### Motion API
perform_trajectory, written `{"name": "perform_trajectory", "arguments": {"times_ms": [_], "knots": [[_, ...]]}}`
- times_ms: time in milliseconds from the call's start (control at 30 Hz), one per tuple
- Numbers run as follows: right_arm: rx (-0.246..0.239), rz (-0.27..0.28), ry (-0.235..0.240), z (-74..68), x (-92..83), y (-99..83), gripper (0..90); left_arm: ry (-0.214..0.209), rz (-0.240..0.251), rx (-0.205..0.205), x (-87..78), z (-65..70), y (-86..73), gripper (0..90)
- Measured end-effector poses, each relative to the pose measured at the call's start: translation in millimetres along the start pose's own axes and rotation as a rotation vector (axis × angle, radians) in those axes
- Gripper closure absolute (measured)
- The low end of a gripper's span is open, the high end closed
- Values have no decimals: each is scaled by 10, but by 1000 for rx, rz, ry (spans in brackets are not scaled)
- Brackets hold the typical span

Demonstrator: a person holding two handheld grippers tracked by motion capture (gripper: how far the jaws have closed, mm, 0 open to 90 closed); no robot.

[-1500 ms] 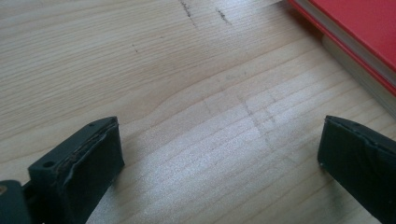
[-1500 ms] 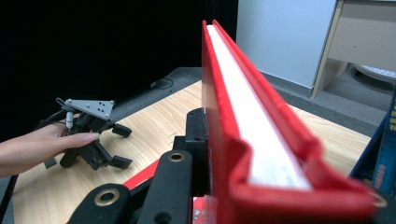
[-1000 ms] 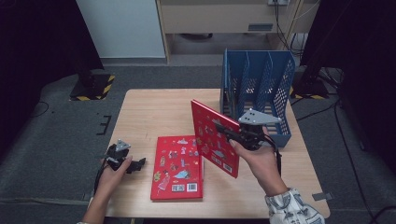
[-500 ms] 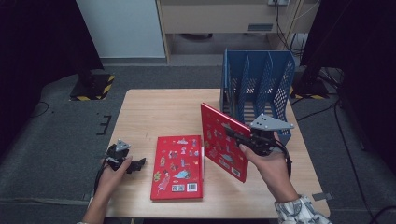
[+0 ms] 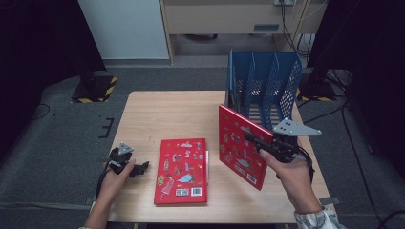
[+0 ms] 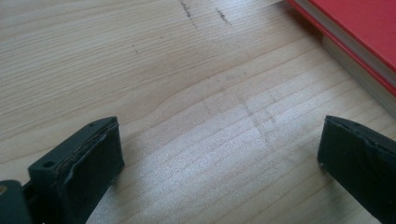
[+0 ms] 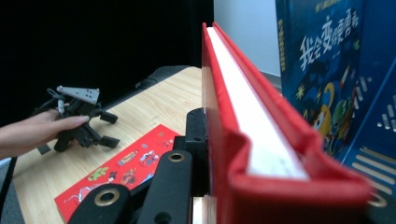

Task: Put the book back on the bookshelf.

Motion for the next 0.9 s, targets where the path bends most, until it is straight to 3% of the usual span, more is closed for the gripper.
{"name": "perform_trajectory", "arguments": {"times_ms": [333,900], "knots": [[-6,29,-25,34,-208,301,793,0,0,0,0,0,0,0],[22,50,-119,354,-450,636,793,1,4,-5,2,3,3,0]]}}
Point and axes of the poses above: each handheld gripper's, and its own axes: x roughly forward along the jaws, y roughly out of its top, z roughly to its right, the point moved 8 cm from there along x, roughly forward along the jaws, and after that the axes turned 3 degrees about y, right-handed, at the moved point
